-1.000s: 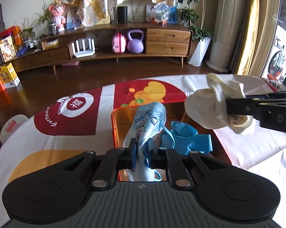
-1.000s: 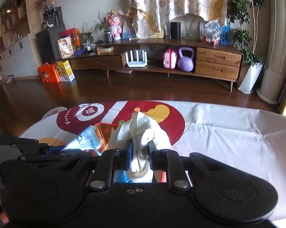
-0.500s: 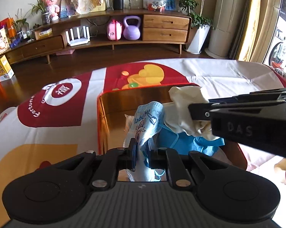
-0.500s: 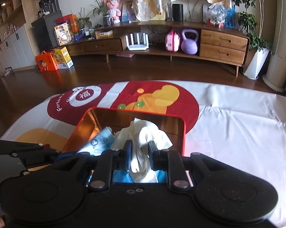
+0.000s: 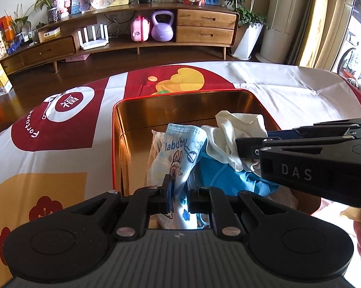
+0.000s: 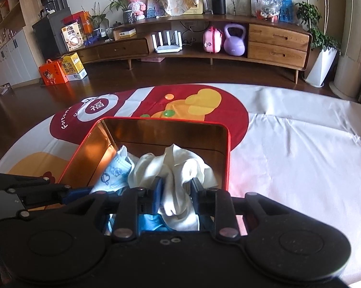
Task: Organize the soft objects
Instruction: 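Open both grippers to drop the mask and cloth into the tin, then move both tools back toward the yellow rubber duck and plastic bag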
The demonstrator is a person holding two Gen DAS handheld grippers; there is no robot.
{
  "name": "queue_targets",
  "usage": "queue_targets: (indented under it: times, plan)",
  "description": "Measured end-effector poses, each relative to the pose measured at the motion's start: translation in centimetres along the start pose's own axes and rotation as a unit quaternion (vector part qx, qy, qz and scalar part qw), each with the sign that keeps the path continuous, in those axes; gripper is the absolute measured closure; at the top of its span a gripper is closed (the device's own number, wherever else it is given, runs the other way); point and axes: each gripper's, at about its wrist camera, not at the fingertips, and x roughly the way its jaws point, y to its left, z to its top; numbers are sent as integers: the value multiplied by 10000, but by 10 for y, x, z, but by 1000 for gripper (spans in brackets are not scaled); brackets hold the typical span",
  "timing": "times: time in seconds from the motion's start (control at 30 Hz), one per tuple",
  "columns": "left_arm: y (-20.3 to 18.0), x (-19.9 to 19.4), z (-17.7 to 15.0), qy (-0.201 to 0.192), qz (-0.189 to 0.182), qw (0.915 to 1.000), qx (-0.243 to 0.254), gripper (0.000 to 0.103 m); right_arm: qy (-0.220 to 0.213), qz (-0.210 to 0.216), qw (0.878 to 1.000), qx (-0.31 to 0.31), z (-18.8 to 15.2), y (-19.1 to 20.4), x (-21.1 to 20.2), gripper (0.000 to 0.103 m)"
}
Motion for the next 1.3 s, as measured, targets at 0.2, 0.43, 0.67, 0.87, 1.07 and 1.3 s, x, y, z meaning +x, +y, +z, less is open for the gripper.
queue_targets:
  times: [0.2,0.43,0.67,0.87,1.07,1.3]
  plan:
    - [0,-4,1,91,45,9999,31,90,-32,-6,10000,36,2,-1,-10,68]
    - [1,-14,0,69,-24,9999,-108,73,-2,113,9998,132,2,-4,-25,61]
    - [1,-28,-2,23,-146,9997,-210,72,-154,218,9995,171,-2,-6,-52,55]
    - [-5,-53,-6,-150,-216,9996,-132,72,-315,380,9986,172,-7,-7,-85,45]
    - [-12,-87,-15,-473,-224,9986,-77,40,-498,470,9975,198,-17,-7,-121,41]
    - [-23,-122,-26,-609,-347,9975,-39,37,-677,528,9961,221,-35,-8,-155,34]
